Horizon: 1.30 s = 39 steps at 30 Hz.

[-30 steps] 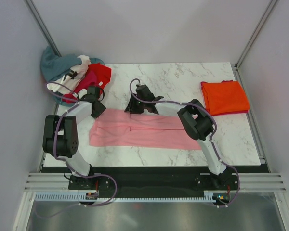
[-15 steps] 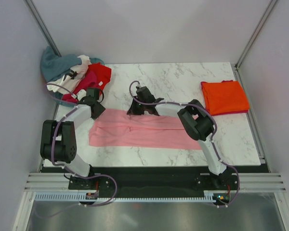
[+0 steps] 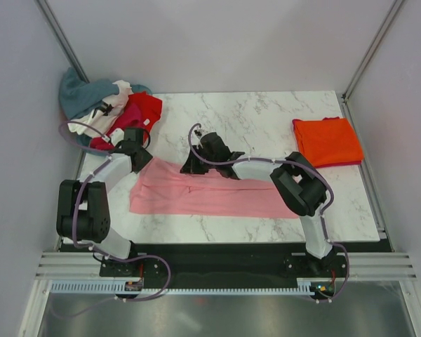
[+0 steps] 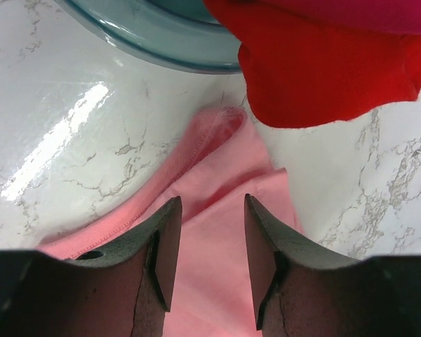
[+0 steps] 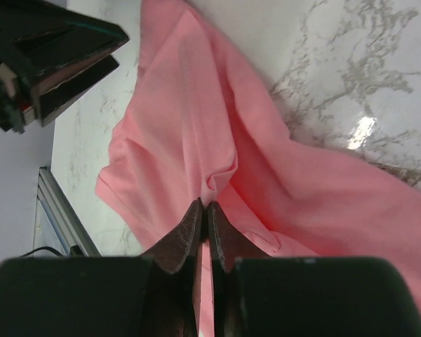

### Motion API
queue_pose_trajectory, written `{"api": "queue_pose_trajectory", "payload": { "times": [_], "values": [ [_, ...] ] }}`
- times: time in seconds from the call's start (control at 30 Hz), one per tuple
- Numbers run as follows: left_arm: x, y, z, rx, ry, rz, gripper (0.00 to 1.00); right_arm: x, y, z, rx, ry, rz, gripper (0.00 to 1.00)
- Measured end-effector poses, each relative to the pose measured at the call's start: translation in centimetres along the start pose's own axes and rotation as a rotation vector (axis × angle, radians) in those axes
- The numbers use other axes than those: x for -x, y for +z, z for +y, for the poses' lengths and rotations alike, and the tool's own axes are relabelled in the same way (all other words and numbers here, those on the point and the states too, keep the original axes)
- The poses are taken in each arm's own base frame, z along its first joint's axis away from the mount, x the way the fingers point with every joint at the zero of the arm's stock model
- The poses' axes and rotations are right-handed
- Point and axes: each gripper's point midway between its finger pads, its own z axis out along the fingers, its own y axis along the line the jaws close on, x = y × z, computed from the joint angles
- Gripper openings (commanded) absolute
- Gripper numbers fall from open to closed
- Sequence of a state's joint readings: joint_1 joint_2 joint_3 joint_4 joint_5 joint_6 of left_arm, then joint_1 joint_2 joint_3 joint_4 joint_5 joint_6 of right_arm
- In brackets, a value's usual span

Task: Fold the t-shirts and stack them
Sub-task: Fold the tshirt

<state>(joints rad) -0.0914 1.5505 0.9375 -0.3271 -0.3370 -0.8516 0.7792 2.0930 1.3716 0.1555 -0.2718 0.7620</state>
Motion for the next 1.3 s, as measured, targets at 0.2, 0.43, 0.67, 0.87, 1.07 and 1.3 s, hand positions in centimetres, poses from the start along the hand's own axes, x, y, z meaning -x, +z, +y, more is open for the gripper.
{"api": "queue_pose_trajectory", "payload": {
  "times": [0.2,0.43,0.67,0.87,1.07,1.3],
  "values": [
    [-1.0,1.8,0.0,0.034,0.018,0.04,0.47,-1.4,-0.8,0.7,0.027,-0.027,0.012,0.0],
    [-1.3,2.7,0.1,0.053,0.022,0.062,0.46,-2.8,-1.3,0.0,0.03,-0.023,0.041,0.05],
    [-1.1,2.3,-0.1,0.039,0.032,0.064,0.44,-5.2,-2.6,1.4,0.114,-0.033,0.108,0.07],
    [-0.8,2.1,-0.2,0.036,0.047,0.062,0.43,-8.4,-4.1,2.9,0.169,-0.053,0.176,0.1],
    [-0.9,1.9,0.0,0.041,0.059,0.069,0.43,-11.0,-5.3,3.8,0.202,-0.059,0.221,0.43],
    [-1.1,1.5,-0.3,0.032,0.071,0.07,0.43,-14.0,-5.9,2.5,0.164,-0.049,0.275,0.64]
  ]
}}
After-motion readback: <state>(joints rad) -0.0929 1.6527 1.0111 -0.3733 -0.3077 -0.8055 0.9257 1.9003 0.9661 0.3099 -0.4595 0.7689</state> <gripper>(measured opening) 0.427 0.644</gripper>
